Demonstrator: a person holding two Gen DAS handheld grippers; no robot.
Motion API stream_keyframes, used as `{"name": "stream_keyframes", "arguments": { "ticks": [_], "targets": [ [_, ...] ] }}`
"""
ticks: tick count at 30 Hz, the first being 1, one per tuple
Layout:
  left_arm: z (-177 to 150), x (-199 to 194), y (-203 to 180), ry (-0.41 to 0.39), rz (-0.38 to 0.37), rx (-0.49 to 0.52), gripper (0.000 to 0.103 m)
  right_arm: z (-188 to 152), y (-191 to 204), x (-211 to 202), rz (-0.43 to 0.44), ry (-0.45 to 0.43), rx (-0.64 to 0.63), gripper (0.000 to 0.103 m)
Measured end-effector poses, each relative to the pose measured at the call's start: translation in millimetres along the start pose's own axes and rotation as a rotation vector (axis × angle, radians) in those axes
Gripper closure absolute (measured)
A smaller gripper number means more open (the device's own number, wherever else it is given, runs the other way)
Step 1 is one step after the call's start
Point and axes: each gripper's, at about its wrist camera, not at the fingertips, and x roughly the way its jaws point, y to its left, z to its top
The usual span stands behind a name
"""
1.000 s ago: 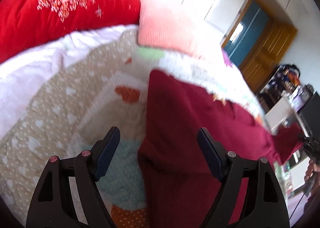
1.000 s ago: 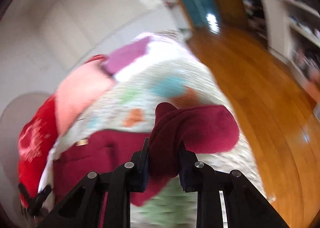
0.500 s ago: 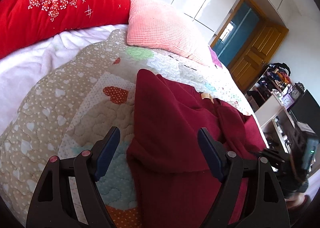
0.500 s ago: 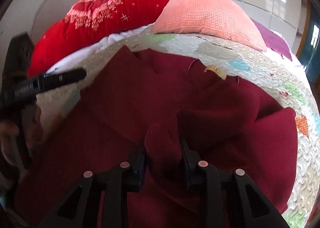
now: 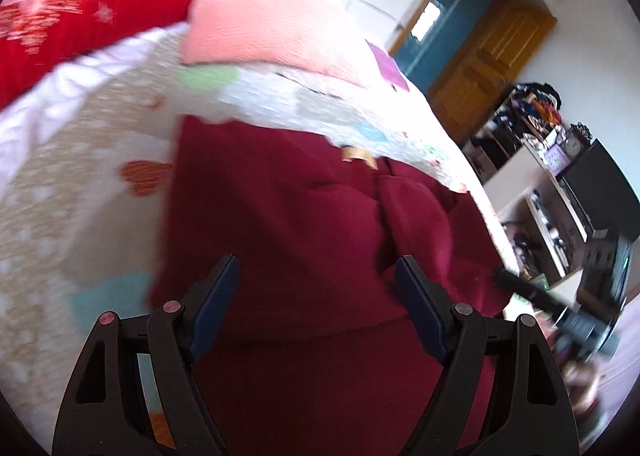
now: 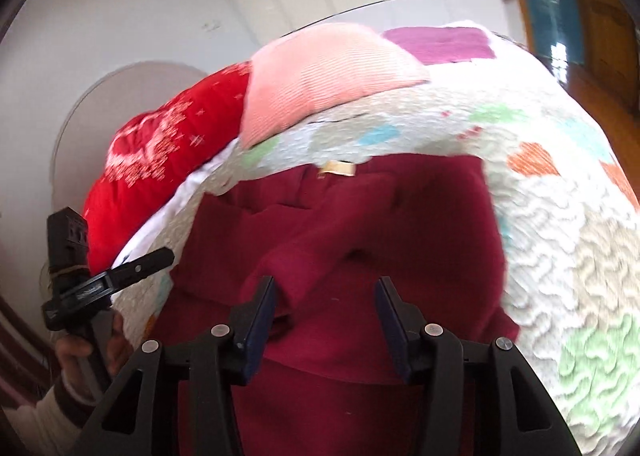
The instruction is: Fold small clothes
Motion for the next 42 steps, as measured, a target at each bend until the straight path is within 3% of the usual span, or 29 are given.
{"name": "stream_keyframes", "arguments": {
  "ticks": [3, 5, 11, 13, 14, 15, 18, 23, 28, 31, 35, 40, 42],
  "targets": [
    [20.4, 36.3, -22.0, 0.073, -0.042, -0.014, 0.023, -7.4, -20.6, -6.3, -0.04, -0.023, 0.086, 0.054],
    [31.8, 68.6, -36.1, 0.133, -0.041, -0.03, 0.023, -13.4, -31.2, -11.6, -0.016, -0.024, 0.142, 0.054],
    [44.6, 124.2, -79.0, 0.203, 0.085, 0.071, 0.023, -23.6, -47.4, -37.7, 0.037, -0.057, 0.176, 0.054],
    [46.2, 128.9, -86.7, 0.198, 0.107, 0.081, 0.04, -25.2, -51.7, -42.6, 0.047, -0.06, 0.182, 0.054],
    [47.5, 128.3, -89.5, 0.197, 0.108, 0.087, 0.075, -26.5, -53.8, -45.0, 0.051, -0.062, 0.187, 0.054],
    [48.9, 128.7, -91.8, 0.211, 0.085, 0.082, 0.097, -27.1, -55.4, -46.6, 0.051, -0.065, 0.191, 0.054],
    [56.1, 112.2, -92.9, 0.169, 0.057, 0.073, 0.097, -26.4, -57.7, -52.0, 0.033, -0.082, 0.196, 0.054],
    [78.5, 29.0, -70.0, -0.041, 0.03, 0.027, 0.097, -18.1, -49.5, -64.3, -0.013, -0.111, 0.138, 0.054],
    [52.9, -56.8, -17.8, -0.257, 0.14, -0.002, 0.097, -3.6, -45.9, -59.4, -0.074, -0.099, 0.103, 0.054],
    [16.0, -57.7, 13.2, -0.236, 0.186, -0.04, 0.097, 10.0, -49.6, -46.0, -0.13, -0.082, 0.093, 0.053],
    [-17.8, -33.0, 31.8, -0.14, 0.179, -0.079, 0.097, 41.2, -62.2, -16.6, -0.193, -0.037, 0.1, 0.038],
    [-27.2, -37.8, 26.0, -0.168, 0.188, -0.046, 0.097, 69.6, -73.1, 34.5, -0.233, 0.069, 0.067, 0.035],
    [-19.3, -34.7, 19.9, -0.182, 0.177, -0.043, 0.097, 71.4, -75.0, 54.5, -0.224, 0.109, 0.029, 0.055]
  ]
}}
